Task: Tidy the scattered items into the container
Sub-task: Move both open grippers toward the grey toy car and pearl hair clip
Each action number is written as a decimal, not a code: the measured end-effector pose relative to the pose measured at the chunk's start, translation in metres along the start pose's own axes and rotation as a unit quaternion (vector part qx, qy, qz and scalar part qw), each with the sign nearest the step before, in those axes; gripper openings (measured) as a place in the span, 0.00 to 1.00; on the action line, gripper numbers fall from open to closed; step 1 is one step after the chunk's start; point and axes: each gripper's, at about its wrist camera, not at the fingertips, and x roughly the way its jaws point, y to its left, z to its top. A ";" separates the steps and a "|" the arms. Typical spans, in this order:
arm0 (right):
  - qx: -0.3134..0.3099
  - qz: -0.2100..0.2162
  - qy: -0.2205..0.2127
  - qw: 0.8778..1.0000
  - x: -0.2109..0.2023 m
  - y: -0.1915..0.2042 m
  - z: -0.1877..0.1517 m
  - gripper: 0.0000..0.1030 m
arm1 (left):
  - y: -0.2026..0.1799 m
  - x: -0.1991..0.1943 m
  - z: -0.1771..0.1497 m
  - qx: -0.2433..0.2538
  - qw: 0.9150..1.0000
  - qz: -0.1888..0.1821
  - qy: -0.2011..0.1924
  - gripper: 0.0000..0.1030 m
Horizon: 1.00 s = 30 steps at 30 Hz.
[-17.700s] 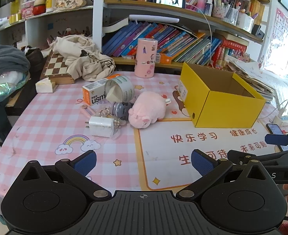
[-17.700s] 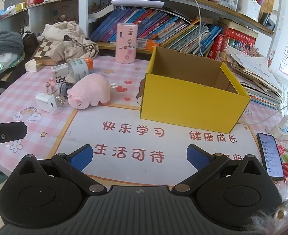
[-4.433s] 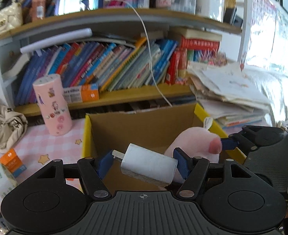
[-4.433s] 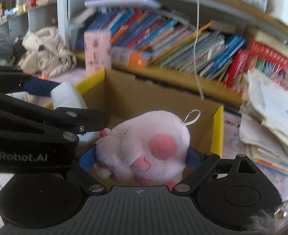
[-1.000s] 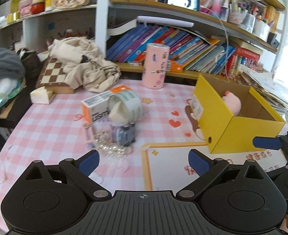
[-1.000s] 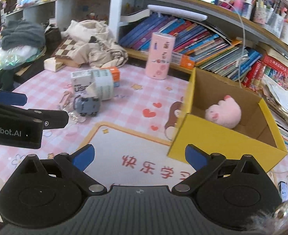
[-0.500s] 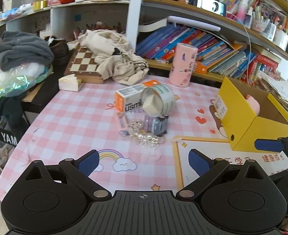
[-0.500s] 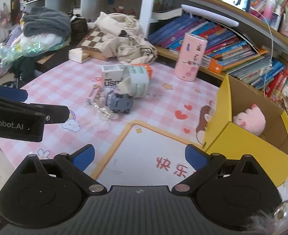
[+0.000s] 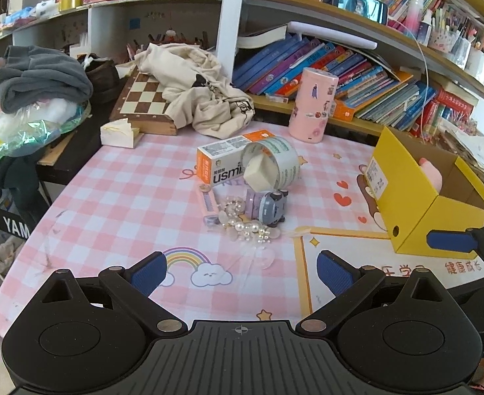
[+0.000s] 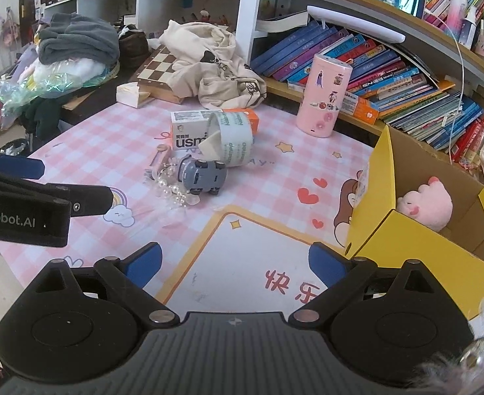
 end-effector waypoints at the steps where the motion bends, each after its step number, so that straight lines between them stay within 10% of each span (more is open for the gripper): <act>1: 0.001 0.002 0.001 1.000 0.002 -0.002 0.001 0.95 | 0.000 0.002 0.000 0.001 1.000 0.001 0.002 0.97; 30: -0.005 0.077 0.066 0.995 0.089 -0.018 0.034 0.94 | 0.027 0.055 0.011 -0.096 0.994 0.043 0.023 0.97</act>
